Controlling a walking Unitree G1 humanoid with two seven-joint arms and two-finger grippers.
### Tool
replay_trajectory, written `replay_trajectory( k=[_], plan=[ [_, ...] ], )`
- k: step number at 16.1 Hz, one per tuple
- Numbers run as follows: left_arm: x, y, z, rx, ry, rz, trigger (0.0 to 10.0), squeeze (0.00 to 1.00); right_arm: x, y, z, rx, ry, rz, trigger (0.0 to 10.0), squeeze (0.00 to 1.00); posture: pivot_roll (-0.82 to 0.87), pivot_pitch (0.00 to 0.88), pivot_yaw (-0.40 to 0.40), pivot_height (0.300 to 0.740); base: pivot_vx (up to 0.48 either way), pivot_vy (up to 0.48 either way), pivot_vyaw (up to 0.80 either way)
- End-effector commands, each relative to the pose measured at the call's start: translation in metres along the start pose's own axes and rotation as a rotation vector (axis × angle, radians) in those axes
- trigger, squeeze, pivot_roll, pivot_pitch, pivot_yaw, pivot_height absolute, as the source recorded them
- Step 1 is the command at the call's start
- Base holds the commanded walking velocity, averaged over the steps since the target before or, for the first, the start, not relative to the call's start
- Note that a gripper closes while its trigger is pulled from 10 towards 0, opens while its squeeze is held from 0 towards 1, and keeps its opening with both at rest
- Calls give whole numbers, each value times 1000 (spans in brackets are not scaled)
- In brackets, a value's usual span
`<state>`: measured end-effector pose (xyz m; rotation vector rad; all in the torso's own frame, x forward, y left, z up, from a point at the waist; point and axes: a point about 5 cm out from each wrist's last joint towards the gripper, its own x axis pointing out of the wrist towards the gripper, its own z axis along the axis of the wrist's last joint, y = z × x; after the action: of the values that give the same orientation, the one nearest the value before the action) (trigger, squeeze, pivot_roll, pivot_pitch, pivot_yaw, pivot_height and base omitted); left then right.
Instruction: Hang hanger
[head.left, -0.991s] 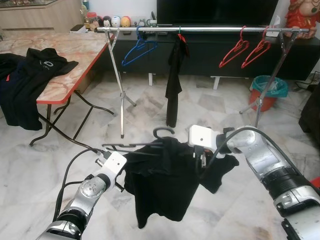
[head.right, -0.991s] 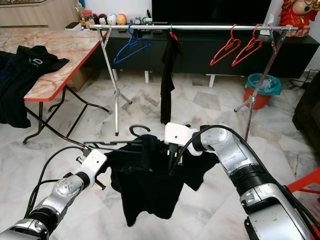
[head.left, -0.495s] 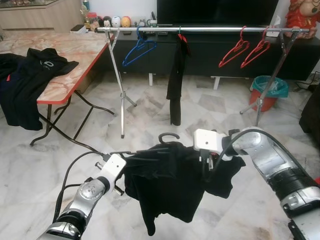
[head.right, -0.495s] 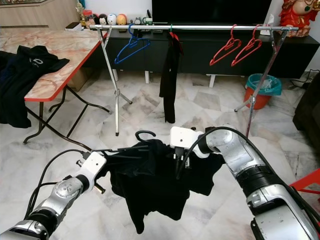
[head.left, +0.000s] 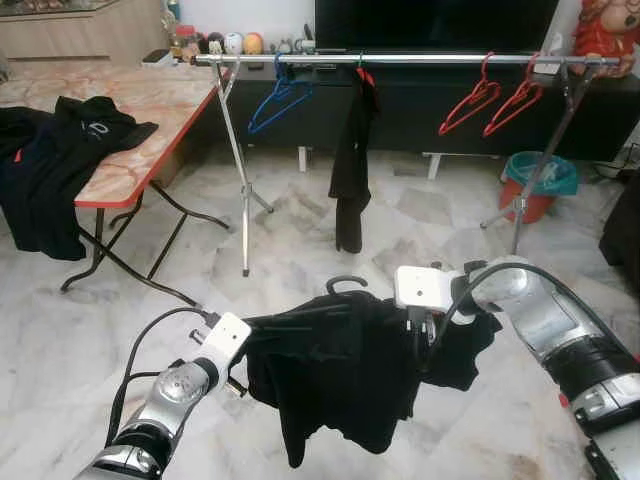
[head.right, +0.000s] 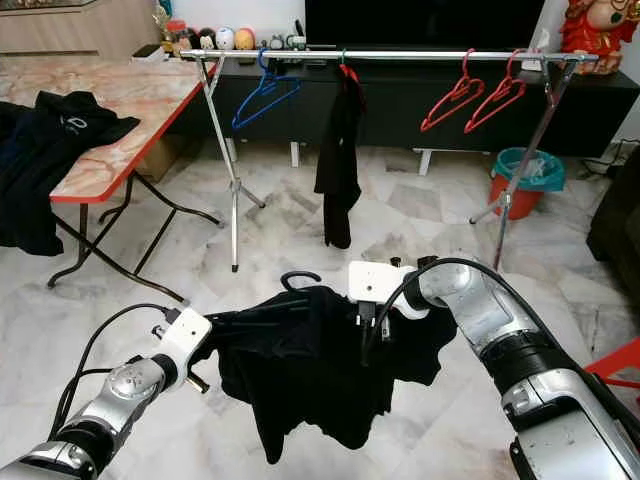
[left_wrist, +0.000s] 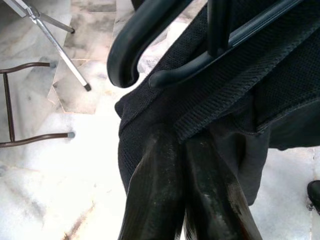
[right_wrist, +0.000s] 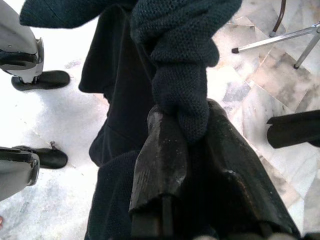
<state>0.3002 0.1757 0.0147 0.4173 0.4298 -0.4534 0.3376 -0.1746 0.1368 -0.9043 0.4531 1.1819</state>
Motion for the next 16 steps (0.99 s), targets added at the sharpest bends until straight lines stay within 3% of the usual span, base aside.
replay_trajectory(
  k=[1, 6, 12, 16],
  plan=[
    [-9, 14, -19, 4, 103, 72, 10000, 0, -18, -8, -9, -18, 64, -38, 0, 0, -54, 0, 54, 719, 0, 0, 0],
    [-12, 25, -23, -1, 147, 161, 10000, 0, -22, -3, -16, -33, 109, 2, 0, 0, -55, 0, 49, 719, 0, 0, 0],
    [-12, 26, -24, 3, 161, 172, 10000, 0, -24, -3, -15, -28, 96, 1, 0, 0, -57, 0, 51, 719, 0, 0, 0],
    [-13, 29, -25, 5, 176, 200, 10000, 0, -26, 0, -22, -59, 163, 44, 0, 0, -56, 0, 47, 719, 0, 0, 0]
  ],
)
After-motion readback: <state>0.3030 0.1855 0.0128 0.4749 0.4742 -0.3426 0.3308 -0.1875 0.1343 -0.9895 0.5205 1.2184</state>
